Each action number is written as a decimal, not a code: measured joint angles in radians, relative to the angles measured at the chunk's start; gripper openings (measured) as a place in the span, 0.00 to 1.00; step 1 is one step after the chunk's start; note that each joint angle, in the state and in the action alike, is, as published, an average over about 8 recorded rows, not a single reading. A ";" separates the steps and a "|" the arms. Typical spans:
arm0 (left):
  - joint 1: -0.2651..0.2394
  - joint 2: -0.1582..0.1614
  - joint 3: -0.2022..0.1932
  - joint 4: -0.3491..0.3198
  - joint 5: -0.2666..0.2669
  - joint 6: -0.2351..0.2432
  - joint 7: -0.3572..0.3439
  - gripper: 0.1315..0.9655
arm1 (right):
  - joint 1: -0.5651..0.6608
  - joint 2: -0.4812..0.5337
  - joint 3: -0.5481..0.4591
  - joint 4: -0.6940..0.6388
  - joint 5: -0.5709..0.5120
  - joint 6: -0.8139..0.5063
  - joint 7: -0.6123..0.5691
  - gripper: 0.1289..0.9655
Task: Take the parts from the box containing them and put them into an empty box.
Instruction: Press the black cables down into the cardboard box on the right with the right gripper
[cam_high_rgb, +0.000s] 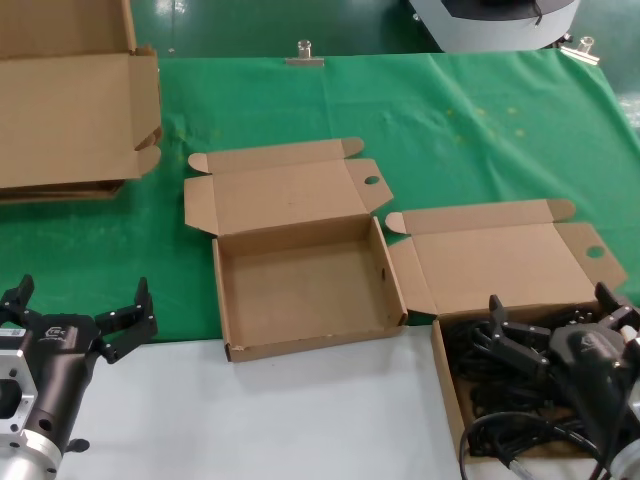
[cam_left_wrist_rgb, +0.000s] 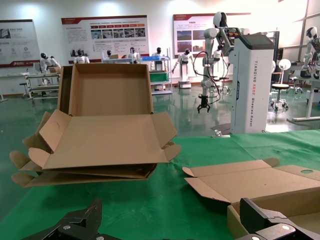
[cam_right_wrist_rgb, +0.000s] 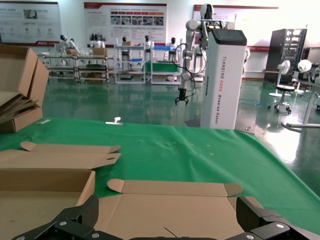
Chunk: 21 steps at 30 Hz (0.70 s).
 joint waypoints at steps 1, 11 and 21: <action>0.000 0.000 0.000 0.000 0.000 0.000 0.000 1.00 | 0.000 0.000 0.000 0.000 0.000 0.000 0.000 1.00; 0.000 0.000 0.000 0.000 0.000 0.000 0.000 1.00 | 0.000 0.000 0.000 0.000 0.000 0.000 0.000 1.00; 0.000 0.000 0.000 0.000 0.000 0.000 0.000 1.00 | 0.000 0.000 0.000 0.000 0.000 0.000 0.000 1.00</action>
